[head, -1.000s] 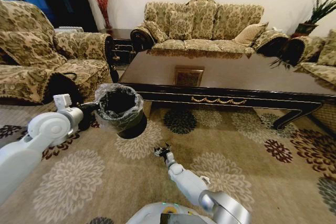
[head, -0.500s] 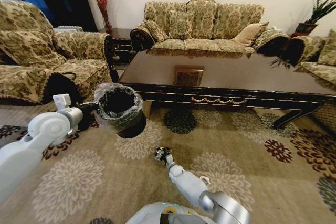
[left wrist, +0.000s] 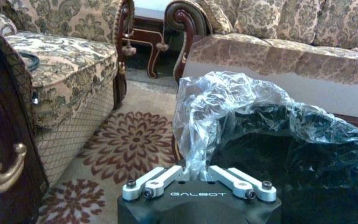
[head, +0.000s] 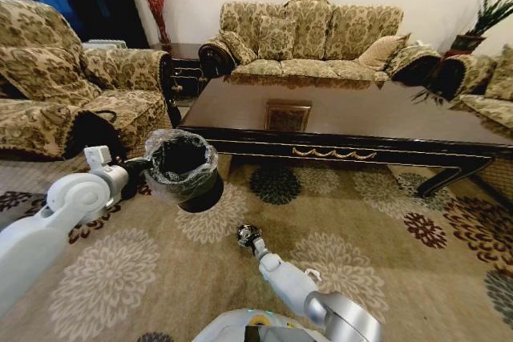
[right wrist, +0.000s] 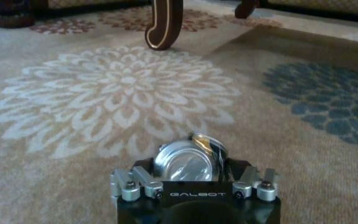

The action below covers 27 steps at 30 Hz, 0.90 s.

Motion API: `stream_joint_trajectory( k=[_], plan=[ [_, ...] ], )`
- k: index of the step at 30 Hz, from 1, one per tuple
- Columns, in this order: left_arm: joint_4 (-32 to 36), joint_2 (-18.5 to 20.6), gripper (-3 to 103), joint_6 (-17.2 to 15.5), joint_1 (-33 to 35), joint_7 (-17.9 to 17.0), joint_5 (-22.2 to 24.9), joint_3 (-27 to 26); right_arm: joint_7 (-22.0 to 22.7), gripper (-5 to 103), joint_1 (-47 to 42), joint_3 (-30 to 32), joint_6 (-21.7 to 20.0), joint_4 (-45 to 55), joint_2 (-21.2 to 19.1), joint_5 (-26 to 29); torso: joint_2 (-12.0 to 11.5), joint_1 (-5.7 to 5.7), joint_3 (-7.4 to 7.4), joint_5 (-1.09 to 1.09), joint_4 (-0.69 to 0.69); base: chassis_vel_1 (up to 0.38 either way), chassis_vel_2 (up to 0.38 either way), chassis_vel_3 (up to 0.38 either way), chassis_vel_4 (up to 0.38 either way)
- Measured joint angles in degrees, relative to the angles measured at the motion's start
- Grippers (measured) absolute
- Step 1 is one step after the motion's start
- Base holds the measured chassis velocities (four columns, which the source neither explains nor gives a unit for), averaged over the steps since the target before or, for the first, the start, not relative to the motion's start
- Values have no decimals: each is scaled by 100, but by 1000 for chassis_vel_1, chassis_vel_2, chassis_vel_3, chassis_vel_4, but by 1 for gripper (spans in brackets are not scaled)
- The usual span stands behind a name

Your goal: Move to the front of the table and pick up the trash from the floor, then place it into the trash bin.

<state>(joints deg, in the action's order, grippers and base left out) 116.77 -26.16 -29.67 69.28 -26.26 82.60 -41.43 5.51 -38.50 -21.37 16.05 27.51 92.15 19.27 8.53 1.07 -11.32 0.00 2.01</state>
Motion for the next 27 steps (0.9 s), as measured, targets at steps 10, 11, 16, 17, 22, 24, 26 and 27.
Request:
stream_joint_trajectory(
  k=[10, 11, 16, 17, 22, 24, 26, 27],
  plan=[
    [22, -34, 4, 8, 29, 2, -12, -1, 17, 63, -28, 86, 21, 86, -3, -5, 0, 0, 0, 0, 0, 0, 0, 0, 0],
    [24, -64, 4, 9, 45, 3, -32, 12, 16, 63, -40, 101, 32, 126, -3, 2, 0, 0, -1, 0, 0, 0, 0, 0, 0],
    [93, -282, 4, 9, 373, 4, -247, 30, 63, 63, -127, 149, 162, 687, -82, 91, 0, 1, -1, 5, 3, 0, 0, 0, 0],
    [93, -282, 4, 9, 373, 4, -247, 30, 63, 63, -127, 149, 162, 687, -82, 91, 0, 1, -1, 5, 3, 0, 0, 0, 0],
    [225, -523, 4, -26, 980, -18, -470, -70, 124, 63, -187, 140, 187, 1334, -713, 259, 0, 0, -1, -2, 1, 0, 0, 0, 0],
    [294, -577, 4, -39, 1238, -33, -599, -34, 152, 63, -224, 157, 178, 1698, -1049, 379, 0, 0, -1, 0, -2, 0, 0, 0, 0],
    [322, -598, 4, -42, 1350, -44, -709, 37, 182, 63, -253, 194, 146, 1950, -1225, 485, 0, 0, -1, 3, -1, 0, 0, 0, 0],
    [340, -618, 4, -49, 1386, -47, -747, 81, 203, 63, -268, 226, 129, 2092, -1318, 543, 0, 0, -1, 2, 0, 0, 0, 0, 0]
  ],
)
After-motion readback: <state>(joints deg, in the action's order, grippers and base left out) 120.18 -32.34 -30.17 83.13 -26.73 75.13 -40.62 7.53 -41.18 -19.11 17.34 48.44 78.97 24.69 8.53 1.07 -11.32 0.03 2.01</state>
